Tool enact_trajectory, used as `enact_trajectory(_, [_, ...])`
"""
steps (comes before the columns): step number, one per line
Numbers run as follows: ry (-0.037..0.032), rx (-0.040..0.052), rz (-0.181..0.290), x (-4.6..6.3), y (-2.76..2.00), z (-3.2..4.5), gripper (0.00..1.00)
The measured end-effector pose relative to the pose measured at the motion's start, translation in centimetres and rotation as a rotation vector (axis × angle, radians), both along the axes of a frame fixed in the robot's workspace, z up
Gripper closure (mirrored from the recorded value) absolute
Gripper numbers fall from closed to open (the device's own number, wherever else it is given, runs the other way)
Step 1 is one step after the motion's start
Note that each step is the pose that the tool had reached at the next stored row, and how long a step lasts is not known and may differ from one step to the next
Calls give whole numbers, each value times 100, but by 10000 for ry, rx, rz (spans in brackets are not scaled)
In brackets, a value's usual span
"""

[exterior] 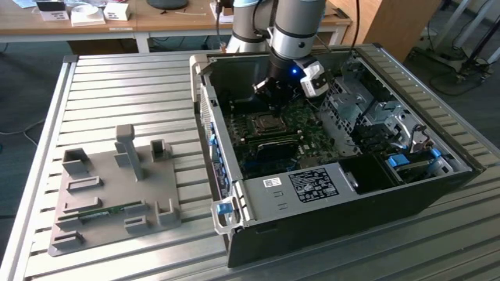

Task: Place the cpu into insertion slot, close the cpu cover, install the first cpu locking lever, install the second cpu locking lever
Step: 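Install the second cpu locking lever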

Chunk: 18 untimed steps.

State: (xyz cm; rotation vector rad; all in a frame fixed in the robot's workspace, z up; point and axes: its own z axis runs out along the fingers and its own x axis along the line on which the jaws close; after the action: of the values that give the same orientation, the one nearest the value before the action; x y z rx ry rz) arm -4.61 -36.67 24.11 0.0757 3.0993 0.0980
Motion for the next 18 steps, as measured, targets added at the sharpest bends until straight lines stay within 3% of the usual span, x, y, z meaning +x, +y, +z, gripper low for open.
enact_trajectory(7, [0,3,0,0,-120,0,89])
enact_trajectory(18, [-1,3,0,-14,-134,-5,89])
